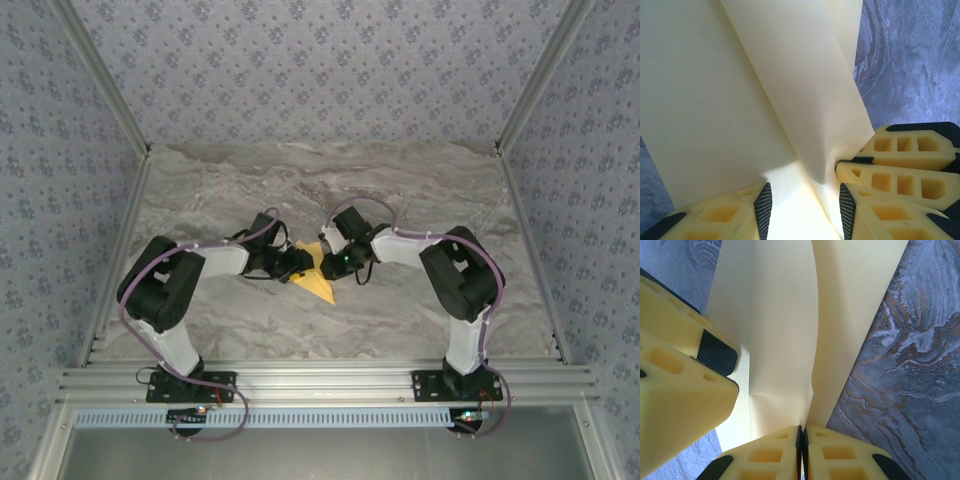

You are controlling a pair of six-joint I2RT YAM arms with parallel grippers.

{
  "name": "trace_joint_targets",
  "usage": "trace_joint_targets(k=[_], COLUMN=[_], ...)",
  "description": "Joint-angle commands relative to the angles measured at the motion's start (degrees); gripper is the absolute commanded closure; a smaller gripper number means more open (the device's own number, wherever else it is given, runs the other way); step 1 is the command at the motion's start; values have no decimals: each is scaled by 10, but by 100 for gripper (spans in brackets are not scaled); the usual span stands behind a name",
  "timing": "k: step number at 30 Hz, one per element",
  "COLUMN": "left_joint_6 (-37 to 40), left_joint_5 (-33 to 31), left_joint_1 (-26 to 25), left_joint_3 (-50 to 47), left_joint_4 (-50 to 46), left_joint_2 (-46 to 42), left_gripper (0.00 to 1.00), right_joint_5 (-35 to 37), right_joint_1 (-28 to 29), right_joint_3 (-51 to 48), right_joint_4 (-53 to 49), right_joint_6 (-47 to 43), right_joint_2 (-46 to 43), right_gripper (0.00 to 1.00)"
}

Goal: Fold a paper plane with a square sheet of paper (fold left side to right side)
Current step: Fourth fold the wing at the center of the table.

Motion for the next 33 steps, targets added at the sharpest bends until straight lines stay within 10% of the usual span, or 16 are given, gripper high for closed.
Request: trace_joint_targets(k=[1,33], left_joint_6=[21,48], left_joint_5=[-6,5], left_joint_1=[10,21], left_joint_3=[16,74], left_joint_4=[-42,-53], left_joint_2=[-37,77], left_gripper=[57,76], right_joint_5=[29,43], right_joint_1=[14,26], right_joint_3=[-2,16], right_joint_4=[-53,-79], right_joint_6=[-16,-26], right_joint_2=[36,47], right_gripper=[90,90])
